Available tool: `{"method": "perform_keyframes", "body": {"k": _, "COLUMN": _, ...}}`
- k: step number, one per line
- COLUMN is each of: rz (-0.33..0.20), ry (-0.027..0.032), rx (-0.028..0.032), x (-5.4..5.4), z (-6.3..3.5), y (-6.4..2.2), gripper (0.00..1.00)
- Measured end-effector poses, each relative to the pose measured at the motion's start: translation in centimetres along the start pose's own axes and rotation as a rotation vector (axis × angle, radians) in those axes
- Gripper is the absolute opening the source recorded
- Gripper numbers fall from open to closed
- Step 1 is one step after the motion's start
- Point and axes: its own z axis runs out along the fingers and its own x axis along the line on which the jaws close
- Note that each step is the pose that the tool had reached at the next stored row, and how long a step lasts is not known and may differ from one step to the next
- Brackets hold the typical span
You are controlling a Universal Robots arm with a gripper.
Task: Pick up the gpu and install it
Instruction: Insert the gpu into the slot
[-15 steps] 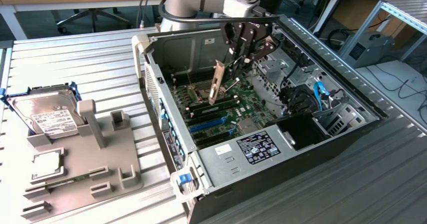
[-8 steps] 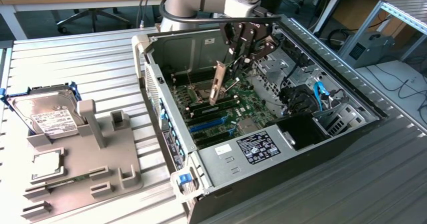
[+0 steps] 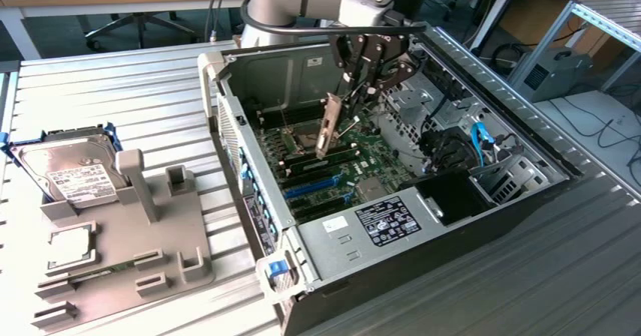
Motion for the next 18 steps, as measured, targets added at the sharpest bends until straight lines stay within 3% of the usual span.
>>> {"method": "perform_keyframes", "body": {"k": 2, "rz": -0.006, "ry": -0.0001, "rx": -0.0002, "x": 0.00, "z": 0.01, "y": 0.00, "gripper": 0.26}}
{"method": "perform_keyframes", "body": {"k": 4, "rz": 0.025, "ry": 0.0003, "rx": 0.0007, "x": 0.01, "z": 0.07, "y": -0.01, "gripper": 0.26}}
{"method": "perform_keyframes", "body": {"k": 10, "rz": 0.144, "ry": 0.0022, "rx": 0.0042, "x": 0.01, "z": 0.24, "y": 0.00, "gripper": 0.26}}
{"method": "perform_keyframes", "body": {"k": 13, "rz": 0.232, "ry": 0.0036, "rx": 0.0068, "x": 0.01, "z": 0.37, "y": 0.00, "gripper": 0.26}}
{"method": "perform_keyframes", "body": {"k": 18, "rz": 0.320, "ry": 0.0051, "rx": 0.0092, "x": 0.02, "z": 0.49, "y": 0.01, "gripper": 0.26}}
